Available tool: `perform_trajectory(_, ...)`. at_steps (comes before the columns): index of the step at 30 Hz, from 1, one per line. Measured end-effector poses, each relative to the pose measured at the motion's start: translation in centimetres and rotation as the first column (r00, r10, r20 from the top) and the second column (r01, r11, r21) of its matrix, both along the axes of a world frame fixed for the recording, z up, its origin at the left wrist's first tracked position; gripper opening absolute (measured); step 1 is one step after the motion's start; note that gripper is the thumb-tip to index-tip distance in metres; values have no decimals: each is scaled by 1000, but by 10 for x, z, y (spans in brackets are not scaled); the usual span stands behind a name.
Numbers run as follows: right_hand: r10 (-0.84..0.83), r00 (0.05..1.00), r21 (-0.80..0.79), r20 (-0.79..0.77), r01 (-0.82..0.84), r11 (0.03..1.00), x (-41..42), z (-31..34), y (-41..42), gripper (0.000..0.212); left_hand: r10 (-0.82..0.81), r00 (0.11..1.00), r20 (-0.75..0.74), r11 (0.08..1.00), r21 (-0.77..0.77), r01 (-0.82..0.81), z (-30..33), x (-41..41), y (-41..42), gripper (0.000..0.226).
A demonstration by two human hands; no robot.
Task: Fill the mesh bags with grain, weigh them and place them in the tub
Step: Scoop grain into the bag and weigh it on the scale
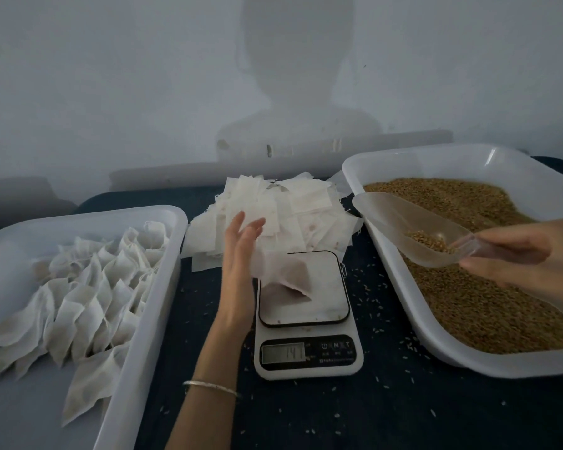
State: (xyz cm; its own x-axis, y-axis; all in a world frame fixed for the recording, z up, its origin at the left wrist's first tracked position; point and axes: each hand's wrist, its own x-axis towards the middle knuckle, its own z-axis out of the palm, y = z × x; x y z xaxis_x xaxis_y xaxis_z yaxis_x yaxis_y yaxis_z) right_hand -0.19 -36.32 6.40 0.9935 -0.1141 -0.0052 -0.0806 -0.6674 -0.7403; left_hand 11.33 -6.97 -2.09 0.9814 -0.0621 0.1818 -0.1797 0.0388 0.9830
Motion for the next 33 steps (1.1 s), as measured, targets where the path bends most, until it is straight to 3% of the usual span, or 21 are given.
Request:
perform_trajectory(2, -5, 1000, -7, -1, 5, 1000, 0, -1, 1, 58, 40, 999, -13, 998, -47, -41, -2, 0, 9, 46)
perform_trajectory(5, 10, 1000, -22, -7, -10, 1000, 1, -3, 2, 60, 112, 994, -9, 993, -44, -113, -8, 0, 20, 78)
perform_trajectory(6, 14, 1000, -27, -6, -15, 1000, 1, -5, 2, 62, 132, 991, -7, 991, -37, -132, -9, 1, 24, 79)
perform_trajectory(10, 15, 1000, -39, -6, -15, 999, 2, -6, 4, 61, 216, 976, 4, 975, -64, -215, -11, -5, 33, 39)
perform_trajectory(13, 10, 1000, -36, -2, -10, 999, 3, -6, 3, 61, 335, 942, 25, 942, -15, -334, -18, -11, 38, 24)
perform_trajectory(20, 26, 1000, -48, 8, -25, 999, 4, -9, 3, 60, 363, 931, -35, 932, 35, -362, -31, -15, 46, 25)
perform_trajectory(26, 33, 999, -67, 40, -30, 997, 5, -10, 1, 51, 334, 939, -84, 932, 176, -315, -34, -13, 51, 18)
perform_trajectory(33, -1, 1000, -47, -22, 0, 999, 6, -11, -3, 58, 354, 931, -91, 920, 210, -330, -32, -17, 50, 14)
